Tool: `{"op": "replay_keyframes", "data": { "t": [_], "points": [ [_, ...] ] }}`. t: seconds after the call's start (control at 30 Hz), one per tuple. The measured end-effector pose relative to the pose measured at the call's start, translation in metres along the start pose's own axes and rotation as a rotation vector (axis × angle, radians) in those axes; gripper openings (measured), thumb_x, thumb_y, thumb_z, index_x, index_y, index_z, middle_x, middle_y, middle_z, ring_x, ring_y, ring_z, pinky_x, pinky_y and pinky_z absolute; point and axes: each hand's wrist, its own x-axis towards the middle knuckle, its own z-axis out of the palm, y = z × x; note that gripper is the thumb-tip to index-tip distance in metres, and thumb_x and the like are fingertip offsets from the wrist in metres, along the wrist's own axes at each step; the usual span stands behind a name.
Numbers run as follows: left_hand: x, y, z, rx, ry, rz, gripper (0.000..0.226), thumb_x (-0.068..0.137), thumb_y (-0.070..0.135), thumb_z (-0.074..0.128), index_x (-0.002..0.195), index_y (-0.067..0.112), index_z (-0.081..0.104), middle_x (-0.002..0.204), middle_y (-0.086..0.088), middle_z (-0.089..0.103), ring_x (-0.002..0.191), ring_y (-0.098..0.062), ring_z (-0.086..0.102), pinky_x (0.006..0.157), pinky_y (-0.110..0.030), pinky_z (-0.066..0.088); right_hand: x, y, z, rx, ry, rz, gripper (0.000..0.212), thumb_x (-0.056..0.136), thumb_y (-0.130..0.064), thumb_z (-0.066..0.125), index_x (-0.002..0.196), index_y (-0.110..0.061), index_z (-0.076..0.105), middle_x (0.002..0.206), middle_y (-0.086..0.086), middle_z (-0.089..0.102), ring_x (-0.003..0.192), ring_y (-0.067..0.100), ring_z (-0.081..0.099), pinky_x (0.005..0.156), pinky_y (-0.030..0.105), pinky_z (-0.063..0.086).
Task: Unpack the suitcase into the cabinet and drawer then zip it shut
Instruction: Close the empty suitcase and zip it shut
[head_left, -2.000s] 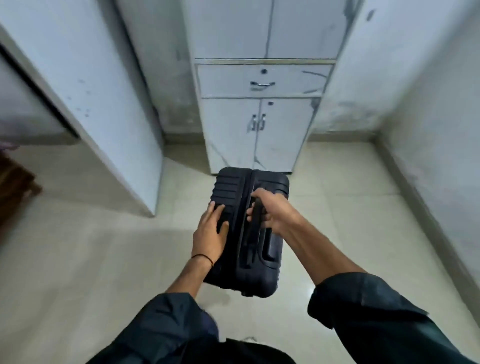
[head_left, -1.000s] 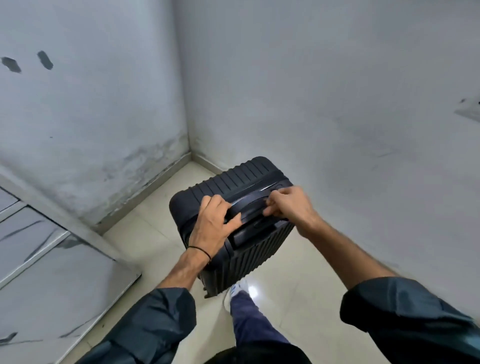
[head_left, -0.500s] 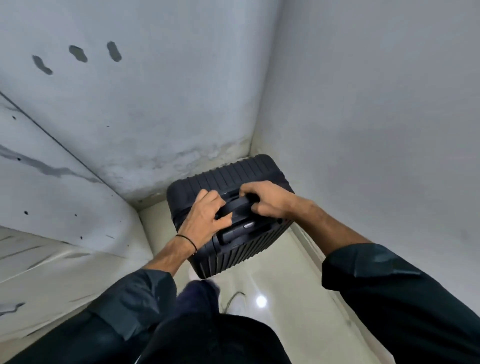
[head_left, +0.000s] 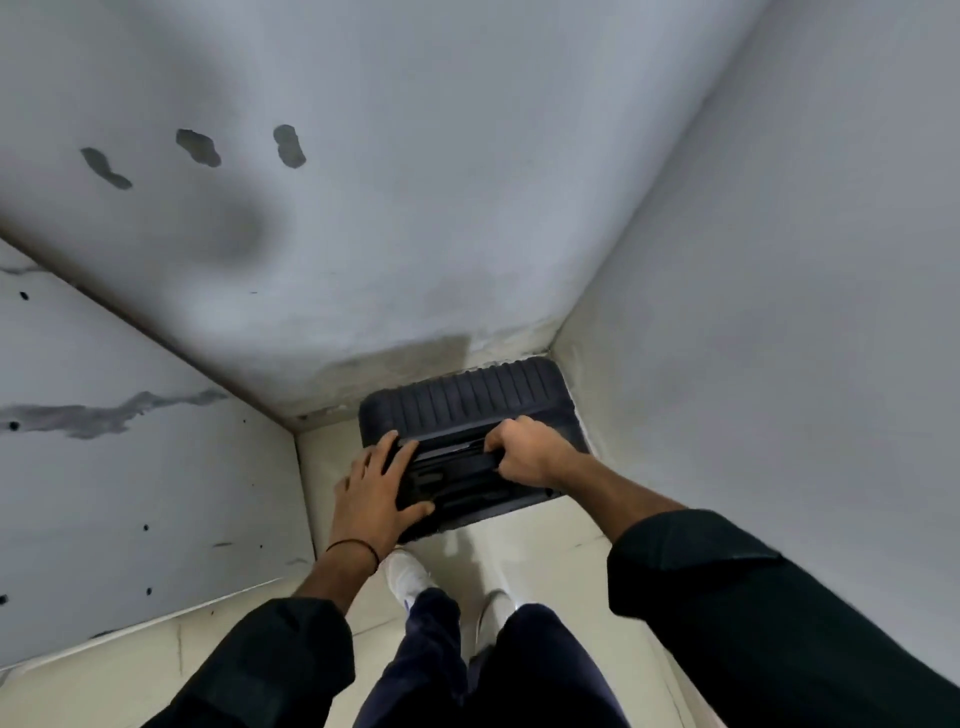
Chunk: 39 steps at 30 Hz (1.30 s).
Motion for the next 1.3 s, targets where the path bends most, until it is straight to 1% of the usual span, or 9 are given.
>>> {"op": "replay_keyframes", "data": {
  "t": [0.13, 0.27, 0.4, 0.6, 0.87, 1.0, 1.17, 1.23, 1.3],
  "points": [
    [0.023, -0.009, 0.021, -0.07, -0.034, -0.092, 0.096, 0.082, 0.048, 0.07, 0.154, 0.042, 0.007, 0.163, 0.009, -0.005, 0.138, -0.025, 0.029, 0.103, -0.046, 0.043, 0.039, 0.017, -0.004, 0.016, 0.051, 0.013, 0.034, 0.073, -0.006, 0.055, 0.097, -0.021, 0.074, 0.093, 0.006, 0.073, 0.089, 0.029, 0.065, 0.078, 0.039, 0.057],
    [0.063, -0.006, 0.042, -0.198, -0.06, -0.206, 0.096, 0.084, 0.031, 0.072, 0.155, 0.037, 0.008, 0.164, 0.005, -0.006, 0.128, -0.029, 0.046, 0.099, -0.044, 0.049, 0.085, 0.038, -0.005, 0.004, 0.049, -0.055, 0.038, 0.07, -0.006, 0.058, 0.101, -0.021, 0.075, 0.091, 0.005, 0.075, 0.087, 0.028, 0.067, 0.076, 0.033, 0.056],
    [0.092, -0.002, 0.063, -0.24, -0.071, -0.282, 0.097, 0.083, 0.024, 0.072, 0.154, 0.038, 0.007, 0.164, 0.006, -0.007, 0.119, -0.028, 0.054, 0.096, -0.04, 0.051, 0.118, 0.06, 0.0, 0.041, 0.056, -0.101, 0.033, 0.072, 0.001, 0.057, 0.093, -0.016, 0.076, 0.085, 0.007, 0.074, 0.081, 0.028, 0.067, 0.07, 0.03, 0.054],
    [0.117, -0.002, 0.089, -0.248, -0.107, -0.359, 0.097, 0.083, 0.028, 0.073, 0.154, 0.04, 0.007, 0.164, 0.007, -0.006, 0.119, -0.025, 0.055, 0.092, -0.037, 0.052, 0.153, 0.087, 0.012, 0.101, 0.064, -0.105, 0.039, 0.069, 0.003, 0.057, 0.096, -0.015, 0.077, 0.087, 0.006, 0.075, 0.083, 0.026, 0.067, 0.078, 0.036, 0.058],
    [0.144, -0.02, 0.104, -0.173, -0.083, -0.385, 0.094, 0.084, 0.035, 0.071, 0.153, 0.043, 0.007, 0.163, 0.011, 0.0, 0.119, -0.024, 0.055, 0.091, -0.041, 0.054, 0.189, 0.105, 0.024, 0.14, 0.069, -0.182, 0.038, 0.071, 0.004, 0.056, 0.1, -0.011, 0.077, 0.089, 0.005, 0.075, 0.082, 0.022, 0.066, 0.076, 0.025, 0.052],
    [0.156, -0.025, 0.108, -0.12, -0.078, -0.388, 0.088, 0.086, 0.031, 0.068, 0.153, 0.041, 0.011, 0.163, 0.011, 0.005, 0.117, -0.025, 0.057, 0.089, -0.042, 0.054, 0.199, 0.111, 0.029, 0.141, 0.03, -0.207, 0.038, 0.073, 0.003, 0.056, 0.101, -0.01, 0.077, 0.087, 0.005, 0.074, 0.079, 0.022, 0.066, 0.072, 0.027, 0.055],
    [0.163, -0.025, 0.123, -0.099, -0.068, -0.397, 0.079, 0.091, 0.02, 0.06, 0.153, 0.04, 0.016, 0.163, 0.008, 0.01, 0.112, -0.027, 0.06, 0.085, -0.041, 0.055, 0.204, 0.122, 0.039, 0.122, -0.027, -0.235, 0.038, 0.074, 0.006, 0.055, 0.103, -0.008, 0.076, 0.085, 0.007, 0.073, 0.072, 0.017, 0.06, 0.056, 0.011, 0.039],
    [0.162, -0.026, 0.128, -0.09, -0.072, -0.417, 0.077, 0.092, 0.018, 0.058, 0.153, 0.041, 0.015, 0.163, 0.007, 0.011, 0.111, -0.028, 0.06, 0.085, -0.042, 0.055, 0.207, 0.124, 0.043, 0.082, -0.054, -0.247, 0.036, 0.074, 0.005, 0.056, 0.1, -0.009, 0.076, 0.083, 0.007, 0.073, 0.071, 0.019, 0.061, 0.055, 0.017, 0.04],
    [0.16, -0.028, 0.134, -0.099, -0.08, -0.417, 0.08, 0.092, 0.016, 0.057, 0.153, 0.043, 0.013, 0.164, 0.007, 0.009, 0.111, -0.029, 0.059, 0.086, -0.044, 0.055, 0.21, 0.124, 0.046, 0.058, -0.045, -0.236, 0.035, 0.073, 0.002, 0.056, 0.099, -0.011, 0.076, 0.083, 0.008, 0.072, 0.074, 0.026, 0.064, 0.062, 0.024, 0.049]
  ]
}}
